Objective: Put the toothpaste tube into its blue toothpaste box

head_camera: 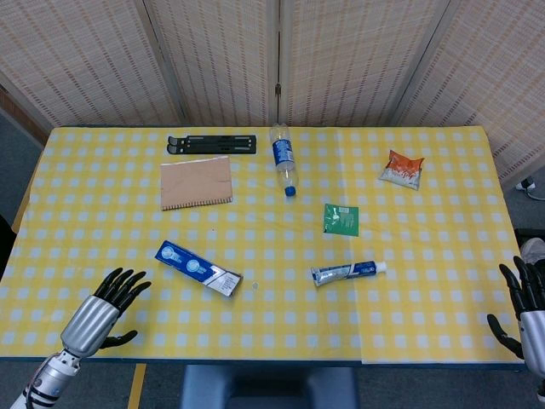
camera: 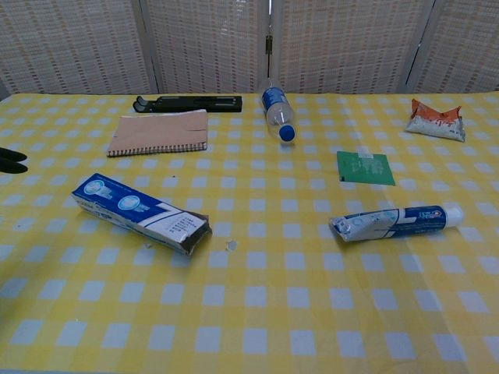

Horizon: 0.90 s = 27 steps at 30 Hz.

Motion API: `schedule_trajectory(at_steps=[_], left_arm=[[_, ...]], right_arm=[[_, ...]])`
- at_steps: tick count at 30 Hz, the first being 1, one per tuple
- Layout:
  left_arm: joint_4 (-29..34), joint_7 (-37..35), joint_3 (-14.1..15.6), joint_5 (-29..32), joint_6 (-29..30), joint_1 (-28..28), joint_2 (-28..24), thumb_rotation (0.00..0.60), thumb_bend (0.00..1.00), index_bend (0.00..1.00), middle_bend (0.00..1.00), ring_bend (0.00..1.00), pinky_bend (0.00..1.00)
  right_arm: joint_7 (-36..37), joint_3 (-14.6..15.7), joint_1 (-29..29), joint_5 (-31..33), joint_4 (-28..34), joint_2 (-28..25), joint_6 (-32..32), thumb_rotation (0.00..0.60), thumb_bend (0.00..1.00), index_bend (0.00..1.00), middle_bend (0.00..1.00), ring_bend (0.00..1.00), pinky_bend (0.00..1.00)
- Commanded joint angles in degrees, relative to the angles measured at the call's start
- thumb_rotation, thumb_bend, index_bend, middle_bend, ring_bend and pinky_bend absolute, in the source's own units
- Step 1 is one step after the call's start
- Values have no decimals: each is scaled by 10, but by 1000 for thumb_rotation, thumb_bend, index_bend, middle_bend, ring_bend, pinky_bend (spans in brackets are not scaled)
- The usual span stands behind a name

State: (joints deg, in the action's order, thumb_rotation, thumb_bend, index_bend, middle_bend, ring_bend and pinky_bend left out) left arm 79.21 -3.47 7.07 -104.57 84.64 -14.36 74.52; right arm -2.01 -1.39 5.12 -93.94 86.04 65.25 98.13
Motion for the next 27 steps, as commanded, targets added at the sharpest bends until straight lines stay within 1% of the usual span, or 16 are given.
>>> schedule_trajectory(at_steps=[1, 3, 5, 9, 13, 16, 20, 27], left_arm=[[2, 3, 2, 1, -4, 0, -1, 600, 182, 144, 82, 0, 0], [10, 21, 1, 13, -13, 3, -5, 600, 182, 141, 82, 0, 0], [21, 30, 2, 8, -11, 2, -9, 600, 182, 139, 82, 0, 0], [36, -7, 8, -4, -30, -17, -21, 600, 161, 139, 89, 6, 0], [33, -29, -3, -2, -78, -57, -32, 600, 138, 138, 99, 23, 0], [14, -29, -11, -12, -110, -91, -33, 600, 130, 127, 98, 25, 0], [-36, -64, -16, -22, -159, -141, -22, 600, 123, 121, 109, 39, 0], [-105, -109, -23, -30, -181, -190, 13, 600, 123, 121, 113, 40, 0]], right_arm=[[0, 0, 0, -2, 1, -1, 2, 600, 331, 0, 0, 0, 0], [4, 2, 3, -12, 3, -3, 12, 600, 331, 0, 0, 0, 0], [12, 6, 8, -27, 0, -5, 29, 600, 331, 0, 0, 0, 0], [9, 9, 13, -24, -4, -3, 30, 600, 331, 0, 0, 0, 0], [-7, 7, 9, -16, 0, 3, 15, 600, 330, 0, 0, 0, 0], [-13, 10, 4, -15, 6, 4, 1, 600, 331, 0, 0, 0, 0], [-32, 7, -5, -6, 9, 12, -21, 600, 331, 0, 0, 0, 0], [-44, 1, -20, 21, 16, 16, -61, 600, 331, 0, 0, 0, 0]])
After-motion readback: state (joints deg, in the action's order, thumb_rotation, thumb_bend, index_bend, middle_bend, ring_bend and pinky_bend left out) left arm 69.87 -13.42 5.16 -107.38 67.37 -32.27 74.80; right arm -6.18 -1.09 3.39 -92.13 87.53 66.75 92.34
